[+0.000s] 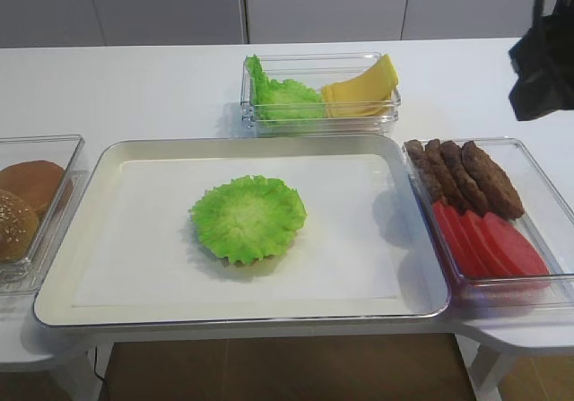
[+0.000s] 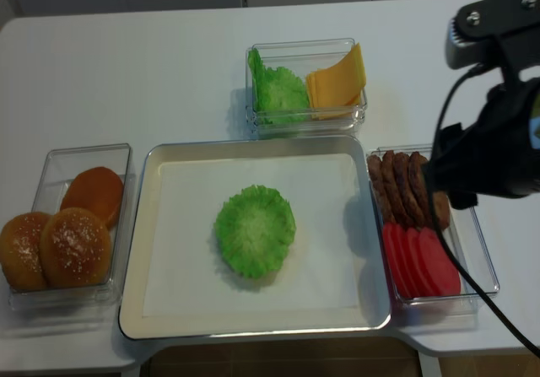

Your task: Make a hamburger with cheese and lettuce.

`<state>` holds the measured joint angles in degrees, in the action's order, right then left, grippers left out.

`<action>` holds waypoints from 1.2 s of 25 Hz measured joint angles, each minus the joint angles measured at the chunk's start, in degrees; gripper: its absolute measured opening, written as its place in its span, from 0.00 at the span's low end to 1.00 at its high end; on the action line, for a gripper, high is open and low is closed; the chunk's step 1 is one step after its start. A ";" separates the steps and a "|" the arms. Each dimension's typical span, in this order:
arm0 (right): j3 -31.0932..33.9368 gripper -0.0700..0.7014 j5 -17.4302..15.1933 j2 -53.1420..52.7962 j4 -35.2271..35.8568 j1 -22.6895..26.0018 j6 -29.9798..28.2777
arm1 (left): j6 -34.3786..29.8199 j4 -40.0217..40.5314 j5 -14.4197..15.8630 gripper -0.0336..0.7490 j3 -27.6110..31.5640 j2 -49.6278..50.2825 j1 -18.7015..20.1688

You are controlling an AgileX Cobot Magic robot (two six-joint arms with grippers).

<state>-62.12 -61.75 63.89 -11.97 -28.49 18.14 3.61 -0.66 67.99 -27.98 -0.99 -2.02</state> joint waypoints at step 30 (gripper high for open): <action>0.00 0.66 -3.56 -4.74 6.81 17.95 -9.35 | 0.00 0.00 0.00 0.60 0.00 0.00 0.00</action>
<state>-62.12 -65.31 59.15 -5.16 -10.54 8.79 3.61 -0.66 67.99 -27.98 -0.99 -2.02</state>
